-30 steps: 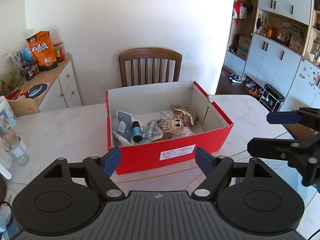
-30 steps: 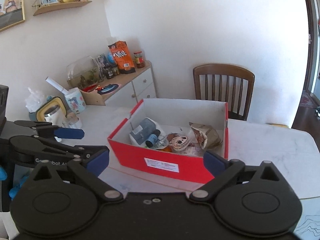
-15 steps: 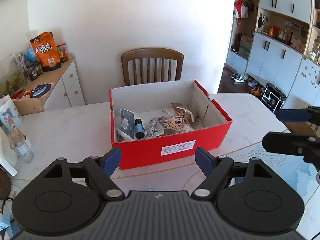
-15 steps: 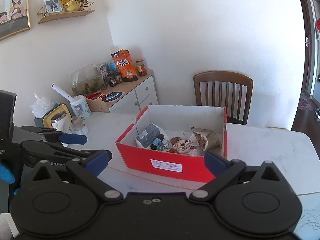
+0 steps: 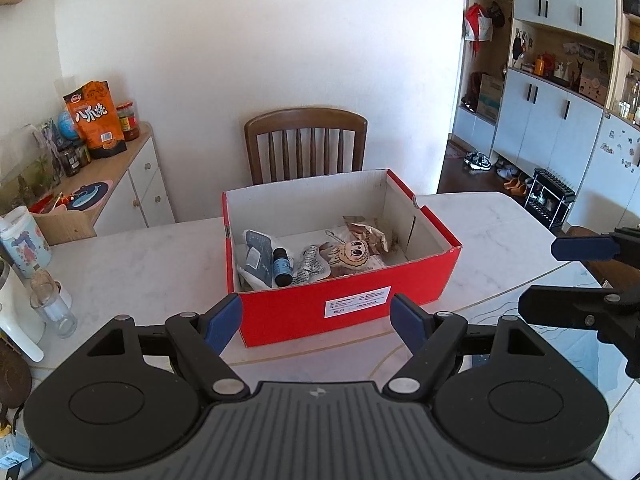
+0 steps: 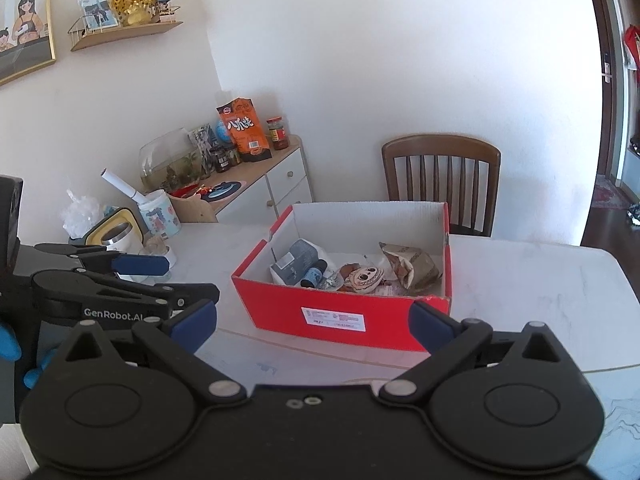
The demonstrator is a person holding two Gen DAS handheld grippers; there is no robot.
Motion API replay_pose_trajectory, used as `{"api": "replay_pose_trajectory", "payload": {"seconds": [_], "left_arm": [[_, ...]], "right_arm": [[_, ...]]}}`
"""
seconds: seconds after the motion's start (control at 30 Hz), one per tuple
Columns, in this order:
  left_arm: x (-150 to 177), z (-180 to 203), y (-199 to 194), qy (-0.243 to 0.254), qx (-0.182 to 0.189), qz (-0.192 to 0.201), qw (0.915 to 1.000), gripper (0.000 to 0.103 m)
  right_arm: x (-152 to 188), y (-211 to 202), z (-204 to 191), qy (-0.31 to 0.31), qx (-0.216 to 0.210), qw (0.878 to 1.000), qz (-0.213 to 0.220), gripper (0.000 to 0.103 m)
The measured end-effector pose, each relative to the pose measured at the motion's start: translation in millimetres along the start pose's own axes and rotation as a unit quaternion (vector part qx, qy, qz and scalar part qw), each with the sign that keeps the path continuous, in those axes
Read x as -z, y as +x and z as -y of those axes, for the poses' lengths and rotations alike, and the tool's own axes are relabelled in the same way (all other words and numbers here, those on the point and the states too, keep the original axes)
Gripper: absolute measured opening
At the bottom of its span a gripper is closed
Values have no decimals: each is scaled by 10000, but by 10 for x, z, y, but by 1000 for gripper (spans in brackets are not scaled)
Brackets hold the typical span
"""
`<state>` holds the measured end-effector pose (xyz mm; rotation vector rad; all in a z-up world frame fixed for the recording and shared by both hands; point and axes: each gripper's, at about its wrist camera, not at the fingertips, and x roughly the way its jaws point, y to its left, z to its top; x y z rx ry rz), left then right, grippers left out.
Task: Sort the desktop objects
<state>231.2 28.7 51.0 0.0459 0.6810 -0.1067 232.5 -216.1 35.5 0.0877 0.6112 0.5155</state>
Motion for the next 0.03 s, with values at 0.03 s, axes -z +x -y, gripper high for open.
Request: {"api": "replay_pose_trajectory", "payload": {"seconds": [0.03], "left_arm": [[11,-16,-12,-34,15,-11,10000,81]], "right_arm": [[15,-7,-8,8,7,10000,3,102]]}}
